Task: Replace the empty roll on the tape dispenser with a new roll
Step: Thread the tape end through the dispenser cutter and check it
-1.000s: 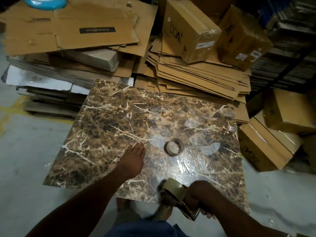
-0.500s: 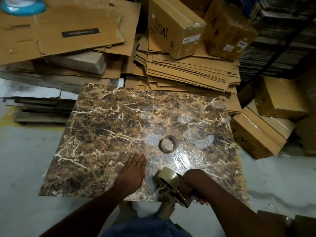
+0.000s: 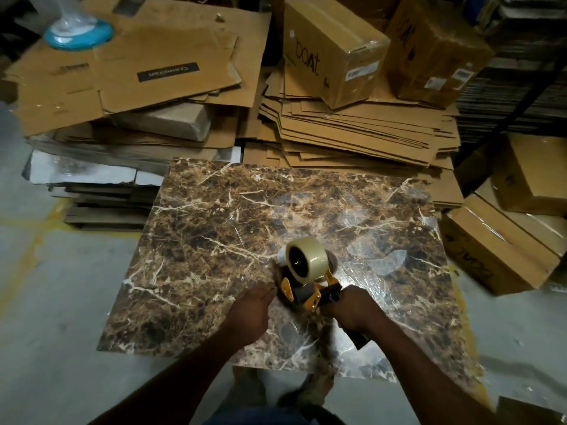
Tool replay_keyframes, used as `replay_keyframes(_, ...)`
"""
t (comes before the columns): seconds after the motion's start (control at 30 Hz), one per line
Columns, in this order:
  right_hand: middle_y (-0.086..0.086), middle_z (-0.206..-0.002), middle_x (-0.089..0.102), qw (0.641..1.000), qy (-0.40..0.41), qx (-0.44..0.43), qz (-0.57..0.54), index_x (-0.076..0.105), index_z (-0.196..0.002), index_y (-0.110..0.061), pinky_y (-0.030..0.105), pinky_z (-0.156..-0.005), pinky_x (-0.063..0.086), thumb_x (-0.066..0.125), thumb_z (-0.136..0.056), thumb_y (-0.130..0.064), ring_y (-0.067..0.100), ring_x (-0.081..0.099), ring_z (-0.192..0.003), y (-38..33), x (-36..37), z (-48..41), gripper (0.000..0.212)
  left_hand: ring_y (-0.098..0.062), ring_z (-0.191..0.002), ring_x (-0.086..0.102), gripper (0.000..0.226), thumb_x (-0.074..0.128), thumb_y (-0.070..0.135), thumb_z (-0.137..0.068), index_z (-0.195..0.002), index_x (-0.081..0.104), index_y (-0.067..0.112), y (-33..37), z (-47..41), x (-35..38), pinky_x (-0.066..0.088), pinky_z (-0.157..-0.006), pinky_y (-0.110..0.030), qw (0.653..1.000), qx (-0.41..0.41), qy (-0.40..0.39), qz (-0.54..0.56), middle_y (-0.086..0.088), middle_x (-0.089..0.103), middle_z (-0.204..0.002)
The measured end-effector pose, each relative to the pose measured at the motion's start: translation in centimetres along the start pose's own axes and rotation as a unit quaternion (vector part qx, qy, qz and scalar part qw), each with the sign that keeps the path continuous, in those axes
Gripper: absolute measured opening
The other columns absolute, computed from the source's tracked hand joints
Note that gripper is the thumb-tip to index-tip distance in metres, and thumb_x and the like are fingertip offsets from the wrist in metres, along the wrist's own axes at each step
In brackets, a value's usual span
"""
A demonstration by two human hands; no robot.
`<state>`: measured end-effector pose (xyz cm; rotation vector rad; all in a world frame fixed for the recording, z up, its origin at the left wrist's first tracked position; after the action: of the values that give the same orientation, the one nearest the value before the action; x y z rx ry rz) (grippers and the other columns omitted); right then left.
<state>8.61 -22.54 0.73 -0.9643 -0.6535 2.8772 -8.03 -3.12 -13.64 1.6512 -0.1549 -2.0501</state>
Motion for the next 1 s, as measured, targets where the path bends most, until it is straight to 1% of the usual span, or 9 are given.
replay_keyframes(0.17,-0.008,-0.041,0.043,0.99,0.046,-0.026,-0.129,0.051,-0.046,-0.017,0.025,-0.046,0.029,0.091,-0.066,-0.042,0.005,0.038,-0.041,-0.5,0.3,-2.0,0.052,-0.028,-0.107,0.063,0.042,0.041,0.027,-0.098,-0.126,0.069,0.012,-0.6,-1.6,-1.6,0.052,-0.096,-0.042,0.989,-0.02,0.093,0.114,-0.016,0.071,-0.12)
replay_keyframes(0.27,-0.008,-0.046,0.051,0.977,0.076,-0.035,-0.197,0.055,-0.05,-0.018,0.026,-0.051,0.034,0.091,-0.065,-0.048,0.008,0.047,-0.045,-1.1,1.0,-3.8,0.05,-0.03,-0.123,0.062,0.052,0.033,0.047,-0.104,-0.132,0.066,0.019,-0.7,-1.6,-1.1,0.052,-0.104,-0.045,0.996,-0.01,0.07,0.055,-0.012,0.068,-0.133)
replay_keyframes(0.37,0.001,-0.074,0.076,0.948,0.092,-0.067,-0.298,0.068,-0.088,-0.013,0.017,-0.054,0.044,0.092,-0.068,-0.041,0.006,0.065,-0.058,-2.9,1.9,-5.5,0.042,-0.033,-0.126,0.061,0.048,0.04,0.041,-0.097,-0.134,0.061,0.018,1.1,-1.0,-0.9,0.054,-0.101,-0.051,0.999,0.007,0.031,-0.031,-0.01,0.065,-0.138)
replay_keyframes(0.43,0.017,-0.065,0.069,0.931,0.095,-0.074,-0.345,0.059,-0.072,-0.017,0.024,-0.059,0.044,0.091,-0.071,-0.039,0.014,0.059,-0.056,-4.4,2.9,-6.8,0.039,-0.033,-0.133,0.056,0.052,0.039,0.037,-0.095,-0.137,0.061,0.017,1.9,-0.7,-0.7,0.05,-0.107,-0.049,0.999,0.013,0.034,-0.039,-0.009,0.062,-0.144)
replay_keyframes(0.57,-0.01,-0.044,0.044,0.928,0.056,-0.089,-0.357,0.047,-0.051,-0.017,0.022,-0.049,0.032,0.084,-0.081,-0.038,0.003,0.037,-0.041,-7.6,4.8,-8.5,0.052,-0.024,-0.118,0.068,0.049,0.042,0.024,-0.093,-0.13,0.07,0.009,0.6,-0.9,-2.7,0.042,-0.109,-0.025,0.969,-0.097,0.144,0.176,0.003,0.066,-0.13)
replay_keyframes(0.67,-0.018,-0.041,0.05,0.93,0.061,-0.107,-0.347,0.046,-0.057,-0.03,0.011,-0.052,0.035,0.078,-0.089,-0.031,-0.006,0.045,-0.047,-8.5,6.8,-10.4,0.045,-0.03,-0.092,0.075,0.043,0.049,0.024,-0.089,-0.122,0.076,0.014,-2.0,-1.7,-5.1,0.058,-0.089,-0.035,0.913,-0.255,0.192,0.254,-0.009,0.08,-0.107)
replay_keyframes(0.73,-0.018,-0.055,0.054,0.93,0.064,-0.098,-0.349,0.049,-0.061,-0.033,0.024,-0.069,0.041,0.077,-0.085,-0.048,0.005,0.052,-0.066,-8.4,8.7,-11.9,0.04,-0.03,-0.09,0.076,0.044,0.049,0.03,-0.089,-0.122,0.076,0.019,-3.6,-2.2,-6.0,0.061,-0.086,-0.04,0.906,-0.266,0.182,0.274,-0.011,0.08,-0.103)
replay_keyframes(0.8,-0.011,-0.055,0.047,0.939,0.05,-0.082,-0.331,0.045,-0.055,-0.027,0.029,-0.066,0.036,0.073,-0.08,-0.063,0.012,0.045,-0.062,-7.6,10.7,-13.2,0.052,-0.027,-0.091,0.076,0.044,0.049,0.034,-0.09,-0.123,0.075,0.023,-4.8,-2.6,-6.3,0.061,-0.084,-0.037,0.909,-0.261,0.166,0.278,-0.005,0.081,-0.104)
replay_keyframes(1.0,-0.003,-0.046,0.05,0.964,0.073,-0.101,-0.235,0.045,-0.048,-0.018,0.027,-0.053,0.034,0.063,-0.094,-0.054,0.005,0.046,-0.047,-7.3,12.3,-12.2,0.061,-0.011,-0.097,0.071,0.041,0.054,0.043,-0.097,-0.116,0.077,0.014,-5.2,-2.9,-6.4,0.059,-0.093,-0.04,0.921,-0.224,0.17,0.271,-0.006,0.08,-0.109)
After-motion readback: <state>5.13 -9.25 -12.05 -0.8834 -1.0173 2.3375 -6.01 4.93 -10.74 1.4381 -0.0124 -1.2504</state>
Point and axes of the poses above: each hand's wrist, its own z-axis away from the middle knuckle, its own x-axis out of the palm, y = z × x, the point moved 3 cm from there along -z, towards the middle knuckle
